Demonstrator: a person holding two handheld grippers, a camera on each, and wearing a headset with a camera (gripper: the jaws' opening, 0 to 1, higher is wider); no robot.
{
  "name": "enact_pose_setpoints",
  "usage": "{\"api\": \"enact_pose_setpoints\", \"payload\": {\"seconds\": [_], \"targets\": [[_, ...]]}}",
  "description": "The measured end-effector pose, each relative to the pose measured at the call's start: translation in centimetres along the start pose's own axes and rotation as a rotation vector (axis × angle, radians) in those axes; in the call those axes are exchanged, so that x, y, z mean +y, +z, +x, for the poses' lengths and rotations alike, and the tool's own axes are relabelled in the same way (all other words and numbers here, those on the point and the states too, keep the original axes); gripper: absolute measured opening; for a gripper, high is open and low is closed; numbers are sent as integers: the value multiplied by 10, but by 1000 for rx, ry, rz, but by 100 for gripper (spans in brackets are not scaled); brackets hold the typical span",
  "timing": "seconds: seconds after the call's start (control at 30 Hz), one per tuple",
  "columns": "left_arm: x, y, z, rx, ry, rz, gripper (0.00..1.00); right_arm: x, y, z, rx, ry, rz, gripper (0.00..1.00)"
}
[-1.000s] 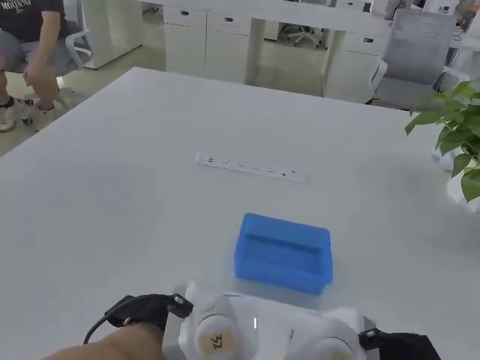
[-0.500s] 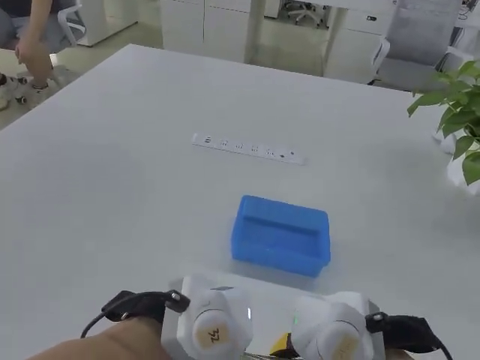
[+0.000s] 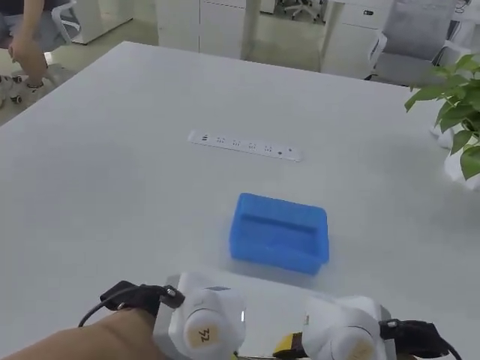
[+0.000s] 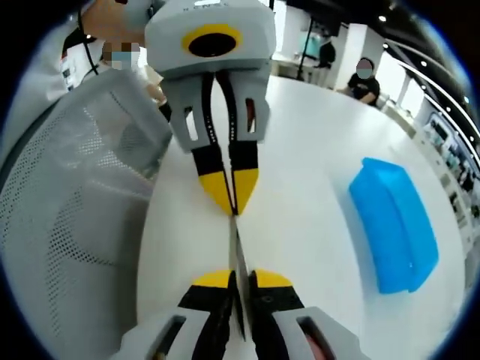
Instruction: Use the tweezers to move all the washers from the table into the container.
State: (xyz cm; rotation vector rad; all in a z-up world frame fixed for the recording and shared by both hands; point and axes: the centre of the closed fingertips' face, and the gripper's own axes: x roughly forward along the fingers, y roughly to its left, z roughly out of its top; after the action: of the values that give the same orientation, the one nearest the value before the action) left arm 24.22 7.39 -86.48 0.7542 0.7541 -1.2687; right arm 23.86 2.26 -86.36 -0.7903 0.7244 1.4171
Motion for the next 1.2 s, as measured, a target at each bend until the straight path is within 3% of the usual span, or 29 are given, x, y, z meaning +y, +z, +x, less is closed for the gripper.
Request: {"api": "enact_pose_setpoints", "payload": {"seconds": [0.27, 0.37, 0.4, 0.5, 0.6, 0.77, 0.97, 1.2], "targets": [[2, -4, 0, 17, 2, 0, 0, 0, -22, -17, 5, -43, 76, 6], [2, -2, 1, 25, 8, 3, 0, 1, -20, -15, 20, -51, 42, 6], [2, -2, 1, 22, 12, -9, 0, 0, -20, -15, 42, -56, 37, 5], [4, -1, 1, 12, 27, -39, 0, 1, -11, -8, 44, -41, -25, 4], [3, 3, -1, -3, 25, -61, 8, 2, -6, -2, 64, -24, -66, 4], [3, 2, 2, 7, 31, -43, 7, 0, 3, 4, 62, -2, -108, 4], [6, 7, 2, -13, 21, -57, 3, -3, 8, 8, 53, 6, -98, 4], [5, 6, 4, -5, 15, -10, 0, -6, 4, 6, 29, -4, 4, 6]]}}
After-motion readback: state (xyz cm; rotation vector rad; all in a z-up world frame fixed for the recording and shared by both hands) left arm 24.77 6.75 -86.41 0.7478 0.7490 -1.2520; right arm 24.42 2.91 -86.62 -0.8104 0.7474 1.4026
